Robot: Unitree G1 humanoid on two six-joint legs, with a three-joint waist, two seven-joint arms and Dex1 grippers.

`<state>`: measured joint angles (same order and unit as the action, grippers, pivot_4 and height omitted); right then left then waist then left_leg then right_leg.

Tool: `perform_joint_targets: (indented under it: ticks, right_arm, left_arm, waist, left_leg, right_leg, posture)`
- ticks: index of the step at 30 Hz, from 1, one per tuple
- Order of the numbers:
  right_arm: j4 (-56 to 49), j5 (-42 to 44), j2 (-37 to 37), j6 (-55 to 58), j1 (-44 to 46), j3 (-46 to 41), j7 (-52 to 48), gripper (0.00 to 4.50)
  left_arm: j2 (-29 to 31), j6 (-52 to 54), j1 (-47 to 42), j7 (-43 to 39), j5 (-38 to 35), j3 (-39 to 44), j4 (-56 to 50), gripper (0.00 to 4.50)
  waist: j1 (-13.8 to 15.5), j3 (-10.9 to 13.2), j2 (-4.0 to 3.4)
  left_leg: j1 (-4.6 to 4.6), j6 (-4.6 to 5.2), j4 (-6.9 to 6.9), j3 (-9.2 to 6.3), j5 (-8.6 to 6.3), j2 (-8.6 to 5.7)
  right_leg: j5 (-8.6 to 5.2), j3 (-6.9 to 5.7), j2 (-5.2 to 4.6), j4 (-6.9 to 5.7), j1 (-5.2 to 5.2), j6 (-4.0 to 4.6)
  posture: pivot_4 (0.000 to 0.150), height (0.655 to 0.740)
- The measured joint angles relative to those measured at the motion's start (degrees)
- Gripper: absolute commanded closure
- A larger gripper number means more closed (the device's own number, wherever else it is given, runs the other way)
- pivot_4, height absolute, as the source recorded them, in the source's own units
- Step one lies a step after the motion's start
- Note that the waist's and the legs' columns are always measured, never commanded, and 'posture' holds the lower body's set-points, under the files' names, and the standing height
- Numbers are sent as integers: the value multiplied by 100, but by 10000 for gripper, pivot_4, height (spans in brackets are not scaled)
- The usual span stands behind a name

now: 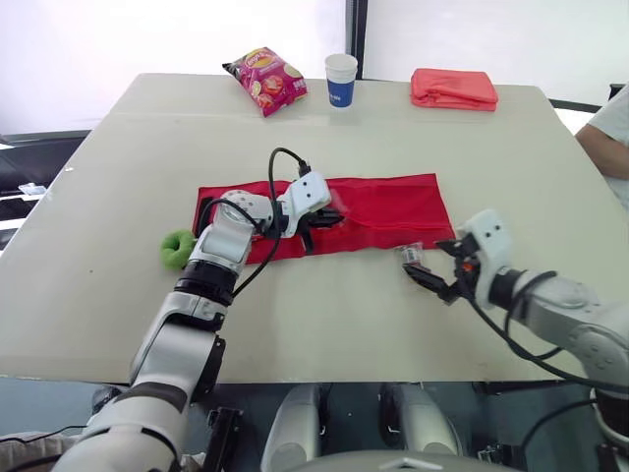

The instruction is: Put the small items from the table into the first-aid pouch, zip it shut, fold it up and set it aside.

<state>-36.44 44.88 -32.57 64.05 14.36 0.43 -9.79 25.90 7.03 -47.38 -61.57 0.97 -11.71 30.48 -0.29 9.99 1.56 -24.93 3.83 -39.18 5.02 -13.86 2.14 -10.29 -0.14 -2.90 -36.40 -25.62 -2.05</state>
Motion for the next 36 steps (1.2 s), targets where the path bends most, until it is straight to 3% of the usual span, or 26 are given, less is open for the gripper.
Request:
perform_joint_targets:
  ticks: [3,6,7,8,9,10,13,14,19,25,36]
  right_arm:
    - [172,-276,337,167,26,338,291,0]
    - [283,-521,467,241,24,493,429,7459]
    - [360,-651,552,249,26,529,494,14922]
    - [384,-687,572,257,26,541,521,14922]
    - [385,-733,584,270,27,540,528,21534]
    - [385,-806,597,289,31,540,532,23898]
    - [384,-954,578,328,30,540,514,38508]
    - [383,-990,562,330,28,540,504,40369]
    - [235,-945,531,369,-96,291,317,41188]
    - [-349,-51,1080,786,178,-283,71,41188]
    - [1488,-1164,2178,762,1243,536,805,41188]
  left_arm:
    - [-64,41,0,13,-13,0,0,44707]
    - [-117,95,-1,41,-43,0,-1,45000]
    - [-156,124,-1,52,-52,0,-1,45000]
    - [-175,134,-1,52,-59,0,-1,45000]
    - [-186,151,-1,57,-67,0,-1,45000]
    - [-209,172,-2,63,-83,0,-1,45000]
    - [-283,254,-4,108,-117,2,-1,45000]
    - [-295,265,-8,128,-119,2,-1,45000]
    - [-392,384,-55,182,-140,8,-1,45000]
    - [-531,546,-78,202,-249,53,-1,45000]
    - [-639,813,-110,182,-345,41,-276,45000]
  waist:
    - [2,-1,0]
    - [-2,-1,0]
    - [-4,-1,0]
    - [-5,-1,0]
    - [-10,-1,0]
    - [-14,-1,0]
    - [-15,-1,0]
    - [-17,-1,0]
    - [-14,-1,0]
    - [-46,-1,0]
    - [-45,-1,-1]
  left_leg:
    - [0,0,-1,1,0,0]
    - [1,0,-1,1,0,0]
    - [1,0,-1,1,0,0]
    - [1,0,-1,1,0,0]
    - [1,0,-1,2,0,0]
    - [1,0,-1,2,0,0]
    - [1,0,-1,1,0,0]
    - [1,0,-1,1,0,0]
    - [0,0,-1,0,0,0]
    - [5,0,-1,-2,0,4]
    - [0,0,0,0,0,1]
  right_leg:
    - [1,0,0,0,0,-1]
    - [1,0,1,0,1,-2]
    - [1,0,1,-1,0,-3]
    - [1,0,1,-1,0,-3]
    - [3,0,1,-1,0,-6]
    - [3,0,2,-1,1,-7]
    - [3,0,2,-1,1,-7]
    - [3,0,2,-1,1,-8]
    - [4,0,2,-1,0,-8]
    - [4,0,7,-4,2,-8]
    - [4,2,5,-10,-4,-6]
  posture:
    - [1500,7400]
    - [1500,7400]
    - [1500,7400]
    - [1500,7400]
    - [1500,7400]
    - [1500,7400]
    - [1500,7400]
    - [1500,7400]
    - [1500,7400]
    - [1500,7400]
    - [1500,7400]
